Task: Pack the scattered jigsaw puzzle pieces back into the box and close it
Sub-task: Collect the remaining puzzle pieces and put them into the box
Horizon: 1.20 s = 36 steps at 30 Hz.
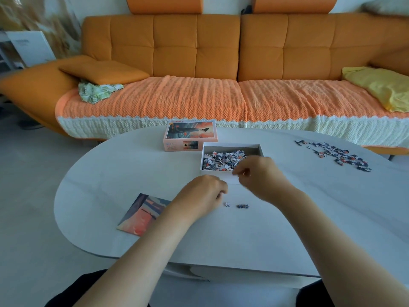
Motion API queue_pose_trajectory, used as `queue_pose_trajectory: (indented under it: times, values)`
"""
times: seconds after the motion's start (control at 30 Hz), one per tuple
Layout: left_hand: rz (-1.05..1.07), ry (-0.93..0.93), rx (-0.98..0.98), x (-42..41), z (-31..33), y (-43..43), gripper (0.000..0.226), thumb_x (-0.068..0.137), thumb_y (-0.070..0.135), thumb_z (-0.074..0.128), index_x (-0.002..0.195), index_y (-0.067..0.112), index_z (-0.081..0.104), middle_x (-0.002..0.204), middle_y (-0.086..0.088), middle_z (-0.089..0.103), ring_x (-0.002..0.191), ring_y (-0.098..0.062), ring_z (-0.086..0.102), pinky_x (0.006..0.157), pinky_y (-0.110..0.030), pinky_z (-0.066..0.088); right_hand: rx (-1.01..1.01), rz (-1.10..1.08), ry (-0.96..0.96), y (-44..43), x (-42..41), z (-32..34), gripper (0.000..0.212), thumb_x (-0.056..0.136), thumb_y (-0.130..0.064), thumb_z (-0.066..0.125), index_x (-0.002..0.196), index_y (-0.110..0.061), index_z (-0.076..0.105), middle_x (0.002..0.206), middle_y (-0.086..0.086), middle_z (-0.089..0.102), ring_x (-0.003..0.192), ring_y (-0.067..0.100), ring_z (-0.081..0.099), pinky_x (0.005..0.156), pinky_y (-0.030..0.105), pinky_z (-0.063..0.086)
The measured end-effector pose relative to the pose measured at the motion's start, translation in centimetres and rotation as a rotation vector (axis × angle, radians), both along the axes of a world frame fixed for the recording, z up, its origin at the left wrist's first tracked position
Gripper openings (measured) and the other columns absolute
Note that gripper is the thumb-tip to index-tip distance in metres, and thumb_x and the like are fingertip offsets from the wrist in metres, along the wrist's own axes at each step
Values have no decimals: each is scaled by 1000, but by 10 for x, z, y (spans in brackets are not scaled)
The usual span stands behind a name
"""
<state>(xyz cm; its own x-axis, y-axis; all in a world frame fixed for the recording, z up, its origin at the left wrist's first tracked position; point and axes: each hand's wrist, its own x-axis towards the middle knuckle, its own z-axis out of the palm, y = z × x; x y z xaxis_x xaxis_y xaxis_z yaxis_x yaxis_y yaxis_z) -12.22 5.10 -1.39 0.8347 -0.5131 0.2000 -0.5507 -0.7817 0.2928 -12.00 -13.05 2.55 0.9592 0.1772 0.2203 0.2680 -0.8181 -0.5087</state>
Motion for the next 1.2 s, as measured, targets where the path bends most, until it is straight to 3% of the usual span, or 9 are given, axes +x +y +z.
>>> queue_pose_trajectory:
  times: [0.17,0.3,0.37,0.5,0.73,0.83,1.03,1.13,1.2]
  values:
    - [2,11,-28,8,-5,1,20,91,10,52,97,18,69,92,-2,69,85,-22,61,71,-35,52,57,-108,-68,-9,13,2,22,91,-12,63,108,-20,74,106,-1,73,94,16,65,77,7,36]
    - [-15,85,-36,11,-1,5,17,93,14,57,101,19,71,95,1,70,89,-19,61,75,-30,50,48,9,-82,-11,7,4,17,89,-15,64,97,-25,76,82,-14,68,73,1,60,72,13,46]
    - [-31,87,-51,11,1,5,18,90,14,61,103,19,72,95,2,70,87,-16,62,74,-25,48,-82,145,63,-13,1,7,16,86,-19,68,92,-32,75,78,-21,65,67,-7,57,65,5,39]
    - [-39,68,-48,8,5,1,21,84,9,64,102,16,72,92,2,68,84,-14,61,76,-26,49,-312,226,374,-18,-9,-1,21,75,-33,79,96,-34,74,82,-19,67,79,-2,59,69,13,43]
    - [-17,113,-26,6,4,2,11,87,14,60,91,19,70,87,7,60,79,-9,55,74,-21,46,-245,169,420,-15,-13,-3,6,78,-27,76,77,-32,73,79,-13,67,80,12,65,73,31,57]
    - [12,132,-10,5,4,5,17,84,11,56,92,20,69,86,7,60,79,-10,54,75,-25,49,-237,157,442,-15,-15,-1,11,79,-27,74,71,-32,68,81,-8,66,70,16,65,61,30,58]
    - [37,101,-14,8,1,10,25,82,6,49,89,18,70,87,5,61,83,-11,54,73,-22,45,21,41,24,-13,3,4,11,78,-12,68,72,-21,71,69,-14,65,63,-2,58,61,12,44]
    - [43,80,-54,10,0,12,25,84,5,50,92,15,72,88,4,61,82,-12,55,72,-22,44,91,-114,-86,-10,17,0,12,85,-15,67,92,-21,75,91,-6,68,76,10,58,74,29,51]
    - [42,67,-76,11,0,13,26,85,4,51,94,14,73,93,1,65,82,-14,57,73,-23,45,79,-70,-93,-7,19,-1,13,87,-17,67,95,-21,76,91,-5,68,75,7,58,74,27,50]
